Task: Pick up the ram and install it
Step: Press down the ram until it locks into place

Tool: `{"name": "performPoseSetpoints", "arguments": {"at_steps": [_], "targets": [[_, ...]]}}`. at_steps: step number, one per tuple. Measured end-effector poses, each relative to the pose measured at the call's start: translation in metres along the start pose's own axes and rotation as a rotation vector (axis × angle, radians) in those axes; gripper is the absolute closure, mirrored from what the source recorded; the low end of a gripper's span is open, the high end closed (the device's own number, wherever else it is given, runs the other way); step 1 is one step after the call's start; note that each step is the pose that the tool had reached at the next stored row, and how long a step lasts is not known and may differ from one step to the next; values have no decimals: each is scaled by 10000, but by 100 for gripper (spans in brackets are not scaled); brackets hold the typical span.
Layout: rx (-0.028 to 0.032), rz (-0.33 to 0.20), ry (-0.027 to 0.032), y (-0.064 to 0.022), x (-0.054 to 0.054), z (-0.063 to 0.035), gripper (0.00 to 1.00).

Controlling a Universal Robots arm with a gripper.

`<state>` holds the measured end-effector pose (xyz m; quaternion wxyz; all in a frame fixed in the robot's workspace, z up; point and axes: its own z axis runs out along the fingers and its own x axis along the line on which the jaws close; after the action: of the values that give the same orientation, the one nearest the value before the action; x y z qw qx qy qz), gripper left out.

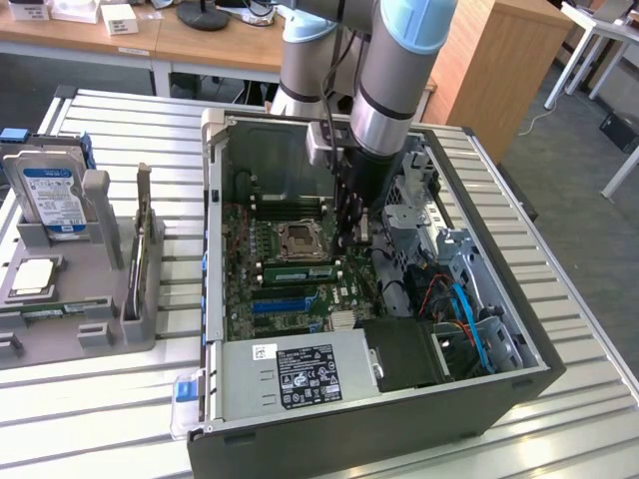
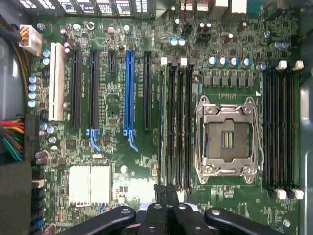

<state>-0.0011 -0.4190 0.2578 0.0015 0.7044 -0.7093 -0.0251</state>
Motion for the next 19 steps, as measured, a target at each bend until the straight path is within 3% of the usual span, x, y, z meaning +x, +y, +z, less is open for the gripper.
{"name": "performPoseSetpoints", "arguments": {"at_steps": [11,19], "targets": [[0,-1,2,-19,0,0,89],[0,-1,0,-22,2,62,89]]}}
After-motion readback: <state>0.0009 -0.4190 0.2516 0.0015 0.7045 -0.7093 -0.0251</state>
